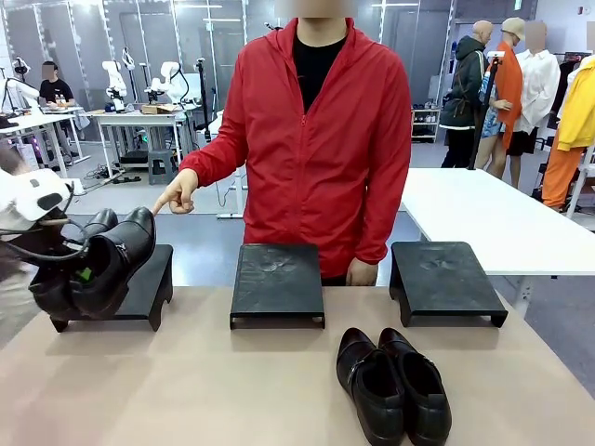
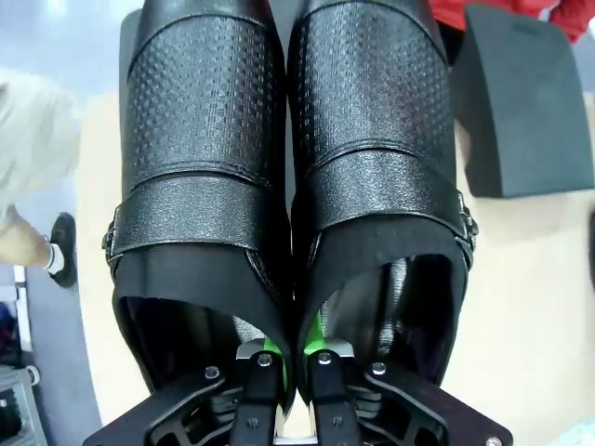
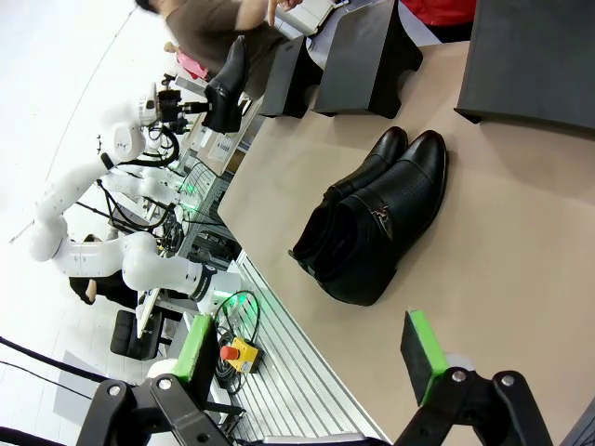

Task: Place the shoes on the stand as instructed by the person.
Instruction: Pick up one pair of Shoes and place it on the Shoes Stand indicated by the person.

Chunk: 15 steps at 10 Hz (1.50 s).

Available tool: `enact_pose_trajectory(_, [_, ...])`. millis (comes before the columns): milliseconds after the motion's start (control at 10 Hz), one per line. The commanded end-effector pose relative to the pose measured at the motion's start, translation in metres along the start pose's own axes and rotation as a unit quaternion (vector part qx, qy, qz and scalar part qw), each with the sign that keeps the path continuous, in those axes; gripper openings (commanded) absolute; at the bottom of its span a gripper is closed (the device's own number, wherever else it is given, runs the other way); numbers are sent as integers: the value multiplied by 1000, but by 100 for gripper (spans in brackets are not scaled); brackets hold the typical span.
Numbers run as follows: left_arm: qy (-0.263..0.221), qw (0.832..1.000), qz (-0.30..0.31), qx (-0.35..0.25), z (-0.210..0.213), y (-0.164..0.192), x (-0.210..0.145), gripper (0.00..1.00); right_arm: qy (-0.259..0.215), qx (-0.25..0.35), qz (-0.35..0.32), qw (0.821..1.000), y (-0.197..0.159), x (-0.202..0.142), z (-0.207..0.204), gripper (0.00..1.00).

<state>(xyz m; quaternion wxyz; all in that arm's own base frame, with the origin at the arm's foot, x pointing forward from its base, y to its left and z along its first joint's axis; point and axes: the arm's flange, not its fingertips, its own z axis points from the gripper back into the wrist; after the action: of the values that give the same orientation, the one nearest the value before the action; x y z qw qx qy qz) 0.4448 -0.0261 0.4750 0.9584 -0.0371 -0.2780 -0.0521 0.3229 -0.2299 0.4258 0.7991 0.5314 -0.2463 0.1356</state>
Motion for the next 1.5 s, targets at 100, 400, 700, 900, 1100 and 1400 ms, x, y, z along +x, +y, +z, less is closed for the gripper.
enact_pose_trajectory(100, [-24, 999, -13, 28, -28, 15, 42, 7, -6, 6, 5, 1000, 1, 2, 1, 100])
enact_pose_trajectory(400, [-27, 999, -30, 34, -56, 21, 59, 7, -6, 6, 5, 1000, 1, 2, 1, 100])
enact_pose_trajectory(700, [-33, 998, -32, 41, -79, 28, 73, 7, -6, 6, 5, 1000, 1, 2, 1, 100])
enact_pose_trajectory(900, [-31, 998, -29, 46, -91, 30, 77, 7, -6, 6, 5, 1000, 1, 2, 1, 100])
enact_pose_trajectory(1100, [-30, 998, -26, 47, -100, 30, 80, 7, -6, 6, 5, 1000, 1, 2, 1, 100])
enact_pose_trajectory(1400, [-21, 998, -19, 56, -116, 33, 85, 7, -6, 6, 5, 1000, 1, 2, 1, 100])
